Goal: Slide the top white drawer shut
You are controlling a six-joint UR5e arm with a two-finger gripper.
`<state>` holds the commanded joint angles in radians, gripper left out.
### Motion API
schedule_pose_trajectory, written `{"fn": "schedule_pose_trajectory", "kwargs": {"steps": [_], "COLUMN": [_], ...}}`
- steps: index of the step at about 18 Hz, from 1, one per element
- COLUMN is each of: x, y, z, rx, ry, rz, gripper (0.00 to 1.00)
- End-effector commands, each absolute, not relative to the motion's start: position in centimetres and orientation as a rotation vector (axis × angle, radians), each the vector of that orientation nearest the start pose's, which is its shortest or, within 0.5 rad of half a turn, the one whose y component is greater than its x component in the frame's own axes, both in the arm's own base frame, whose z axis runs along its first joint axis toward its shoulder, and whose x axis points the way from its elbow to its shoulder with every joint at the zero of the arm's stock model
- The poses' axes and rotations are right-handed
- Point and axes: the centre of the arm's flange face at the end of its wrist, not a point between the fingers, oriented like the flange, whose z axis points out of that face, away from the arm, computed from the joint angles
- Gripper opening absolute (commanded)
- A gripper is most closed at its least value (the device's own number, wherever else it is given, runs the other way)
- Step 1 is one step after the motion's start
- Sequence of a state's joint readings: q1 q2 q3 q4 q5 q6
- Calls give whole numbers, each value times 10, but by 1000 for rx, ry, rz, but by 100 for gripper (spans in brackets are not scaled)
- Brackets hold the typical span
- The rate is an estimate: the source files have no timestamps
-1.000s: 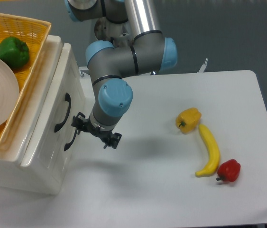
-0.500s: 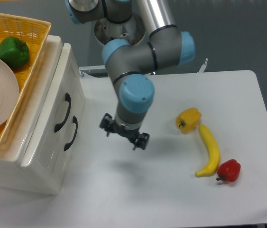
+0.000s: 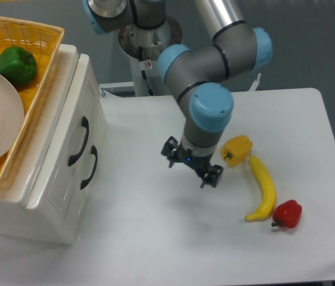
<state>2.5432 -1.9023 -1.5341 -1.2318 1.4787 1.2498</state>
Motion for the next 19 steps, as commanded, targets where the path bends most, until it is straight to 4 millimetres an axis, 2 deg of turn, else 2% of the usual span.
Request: {"fn": "schedule_pose_trajectory", "kwargs": {"steps": [1, 3, 5, 8, 10, 13, 19], "x": [-438, -445, -444, -449, -460, -467, -472], "y": [458, 444, 437, 429, 410, 388, 376], "z": [361, 360, 370, 374, 382, 387, 394], "rx": [-3020, -3064, -3090, -3111, -3117, -3123, -3121], "ry": [474, 522, 521, 503, 448, 397, 412], "rz": [23, 48, 92, 120, 131, 136, 145], "gripper": [100, 100, 100, 100, 100, 100, 100]}}
